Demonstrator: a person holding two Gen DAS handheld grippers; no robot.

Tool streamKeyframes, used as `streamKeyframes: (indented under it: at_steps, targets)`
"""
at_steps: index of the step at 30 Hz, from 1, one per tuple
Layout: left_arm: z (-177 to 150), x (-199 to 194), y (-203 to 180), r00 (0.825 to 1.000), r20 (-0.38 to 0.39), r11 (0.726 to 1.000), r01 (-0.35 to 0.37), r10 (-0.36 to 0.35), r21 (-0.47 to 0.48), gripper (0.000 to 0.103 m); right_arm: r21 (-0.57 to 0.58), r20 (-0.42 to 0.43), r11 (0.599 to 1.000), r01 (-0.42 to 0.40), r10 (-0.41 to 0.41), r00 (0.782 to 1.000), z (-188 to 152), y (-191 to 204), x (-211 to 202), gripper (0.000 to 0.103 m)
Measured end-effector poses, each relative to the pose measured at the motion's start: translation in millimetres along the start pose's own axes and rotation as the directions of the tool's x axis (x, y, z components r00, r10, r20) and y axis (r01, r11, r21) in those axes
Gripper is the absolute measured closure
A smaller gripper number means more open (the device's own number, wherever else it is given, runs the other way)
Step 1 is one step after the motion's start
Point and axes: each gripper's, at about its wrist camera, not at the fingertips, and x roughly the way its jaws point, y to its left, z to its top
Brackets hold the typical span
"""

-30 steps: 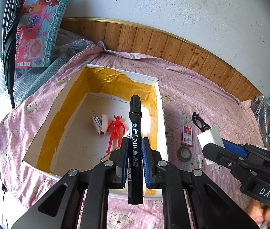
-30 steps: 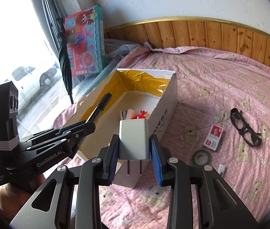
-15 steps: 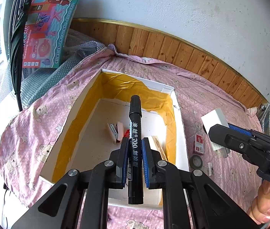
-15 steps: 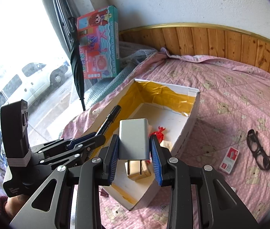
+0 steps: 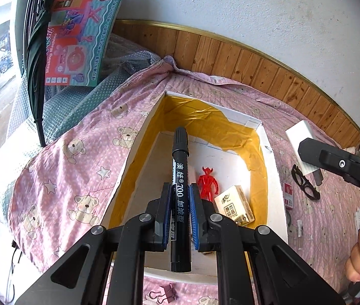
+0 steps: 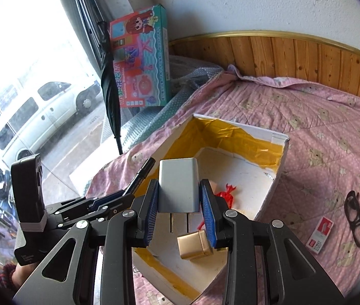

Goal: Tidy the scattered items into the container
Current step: 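Carry the marker and charger over the cardboard box with both tools, then open both tools to drop the marker and charger into the box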

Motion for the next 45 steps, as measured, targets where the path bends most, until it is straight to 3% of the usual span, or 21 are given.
streamKeyframes:
  at_steps: [6, 14, 33, 38, 45]
  targets:
    - [-0.9, 12.8, 3.0, 0.998, -0.061, 1.0, 0.011, -0.01, 0.014, 0.089, 0.016, -0.031, 1.0, -0.023, 0.023, 0.999, 13.4, -10.9, 22.8, 0.07]
    - [-2.0, 41.4, -7.2, 0.99, -0.142, 0.999, -0.006, 0.012, 0.048, 0.089, -0.027, -0.112, 0.999, 0.028, -0.03, 0.993, 38.7, -15.3, 69.4, 0.07]
    - [0.8, 67.6, -11.6, 0.983, -0.181, 0.997, -0.031, 0.043, 0.066, 0.089, -0.086, -0.195, 0.987, 0.134, -0.149, 0.97, 69.8, -36.4, 148.6, 0.066]
    - [-4.1, 73.7, -10.7, 0.978, -0.207, 0.998, -0.015, 0.026, 0.053, 0.077, 0.015, -0.185, 0.993, 0.116, -0.111, 0.976, 63.9, -59.0, 136.5, 0.062]
    - [-10.5, 60.0, -2.7, 0.982, -0.19, 1.0, 0.008, -0.008, 0.0, 0.076, 0.128, -0.136, 0.991, 0.047, -0.03, 0.99, 34.0, -60.3, 93.9, 0.062]
